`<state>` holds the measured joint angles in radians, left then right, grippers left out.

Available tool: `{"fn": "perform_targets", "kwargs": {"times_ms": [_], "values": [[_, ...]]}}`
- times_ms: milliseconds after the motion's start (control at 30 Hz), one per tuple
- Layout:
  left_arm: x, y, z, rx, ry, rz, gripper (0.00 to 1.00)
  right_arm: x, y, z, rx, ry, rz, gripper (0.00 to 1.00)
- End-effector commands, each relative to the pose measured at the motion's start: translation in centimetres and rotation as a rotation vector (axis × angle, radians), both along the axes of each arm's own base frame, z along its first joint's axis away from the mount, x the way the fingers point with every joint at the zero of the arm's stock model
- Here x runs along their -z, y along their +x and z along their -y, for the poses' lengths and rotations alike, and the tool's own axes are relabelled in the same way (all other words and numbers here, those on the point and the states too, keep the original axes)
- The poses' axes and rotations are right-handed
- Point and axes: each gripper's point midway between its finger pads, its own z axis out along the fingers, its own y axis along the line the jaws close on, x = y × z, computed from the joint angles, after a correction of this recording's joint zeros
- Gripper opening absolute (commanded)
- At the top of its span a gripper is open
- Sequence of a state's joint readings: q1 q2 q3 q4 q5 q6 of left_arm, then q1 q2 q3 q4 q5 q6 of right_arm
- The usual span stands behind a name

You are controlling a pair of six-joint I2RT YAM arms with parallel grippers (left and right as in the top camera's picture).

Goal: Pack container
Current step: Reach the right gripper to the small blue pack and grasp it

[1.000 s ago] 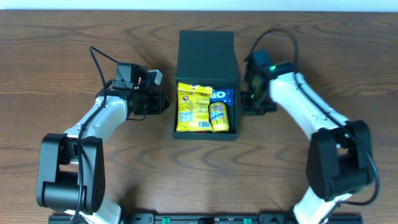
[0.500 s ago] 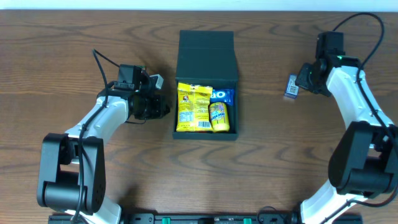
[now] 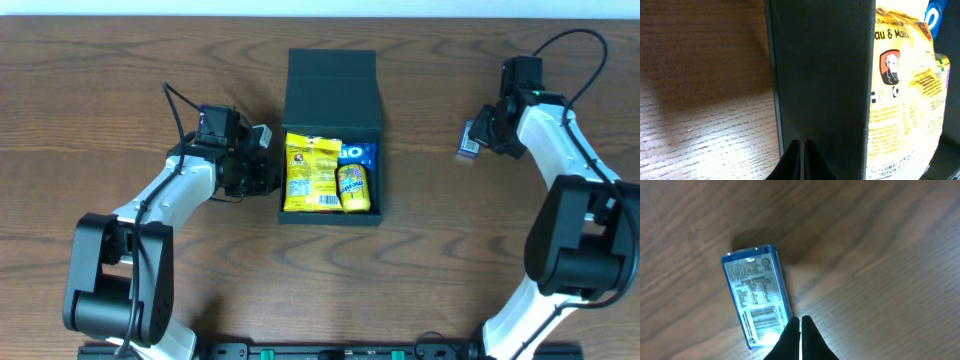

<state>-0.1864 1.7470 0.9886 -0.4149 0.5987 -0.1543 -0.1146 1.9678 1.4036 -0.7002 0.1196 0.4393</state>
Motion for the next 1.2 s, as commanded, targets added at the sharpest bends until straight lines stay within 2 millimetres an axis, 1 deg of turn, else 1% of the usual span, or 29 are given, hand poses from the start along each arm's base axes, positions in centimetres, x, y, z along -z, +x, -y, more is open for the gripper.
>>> {"fn": "perform_targets", "kwargs": {"times_ms": [0, 167, 267, 333, 367, 400, 433, 467, 500, 533, 633, 733, 800, 900, 1033, 1167], "values": [[0.0, 0.1, 0.1, 0.0, -0.001, -0.005, 0.06, 0.3, 0.5, 0.0, 0.031, 0.015, 0.015, 0.07], [0.1, -0.5, 0.1, 0.002, 0.001, -0.032, 0.06, -0.2, 1.8, 0.2, 0.059, 0.02, 0.073, 0.06], [0.2, -0.8, 0.0, 0.002, 0.005, -0.048, 0.06, -0.3, 2.3, -0.1, 0.056, 0.037, 0.096, 0.04], [0.2, -0.8, 0.0, 0.002, 0.005, -0.049, 0.06, -0.3, 2.3, -0.4, 0.054, 0.058, 0.099, 0.06], [0.2, -0.8, 0.0, 0.002, 0.005, -0.049, 0.06, -0.3, 2.4, -0.7, 0.05, 0.069, 0.099, 0.1], [0.2, -0.8, 0.0, 0.002, 0.005, -0.048, 0.06, -0.3, 2.4, -0.8, 0.046, 0.079, 0.101, 0.2], [0.2, -0.8, 0.0, 0.002, 0.005, -0.048, 0.06, -0.3, 2.4, -1.0, 0.043, 0.087, 0.1, 0.43], [0.2, -0.8, 0.0, 0.002, 0.005, -0.048, 0.06, -0.3, 2.4, -1.1, 0.041, 0.094, 0.101, 0.54], [0.3, -0.8, 0.0, 0.002, 0.006, -0.047, 0.06, -0.2, 2.4, -1.2, 0.038, 0.1, 0.098, 0.61], [0.3, -0.8, 0.0, 0.001, 0.009, -0.047, 0.06, -0.2, 2.3, -1.3, 0.036, 0.107, 0.097, 0.65], [0.3, -0.8, -0.1, 0.0, 0.012, -0.046, 0.06, -0.2, 2.3, -1.4, 0.036, 0.11, 0.097, 0.74], [0.3, -0.8, -0.1, 0.0, 0.012, -0.045, 0.06, -0.2, 2.3, -1.4, 0.035, 0.11, 0.097, 0.74], [0.3, -0.7, -0.1, 0.0, 0.011, -0.04, 0.06, 0.0, 2.3, -1.5, 0.03, 0.112, 0.092, 0.73], [0.2, -0.5, 0.0, 0.0, 0.01, -0.031, 0.06, 1.1, 2.2, -2.4, -0.027, 0.15, 0.067, 0.71], [0.2, -0.4, 0.0, 0.0, 0.009, -0.028, 0.06, 2.5, 1.6, -2.8, -0.08, 0.158, 0.021, 0.71], [0.2, -0.4, 0.0, 0.0, 0.009, -0.028, 0.06, 2.7, 1.5, -2.7, -0.098, 0.145, 0.01, 0.69]]}}
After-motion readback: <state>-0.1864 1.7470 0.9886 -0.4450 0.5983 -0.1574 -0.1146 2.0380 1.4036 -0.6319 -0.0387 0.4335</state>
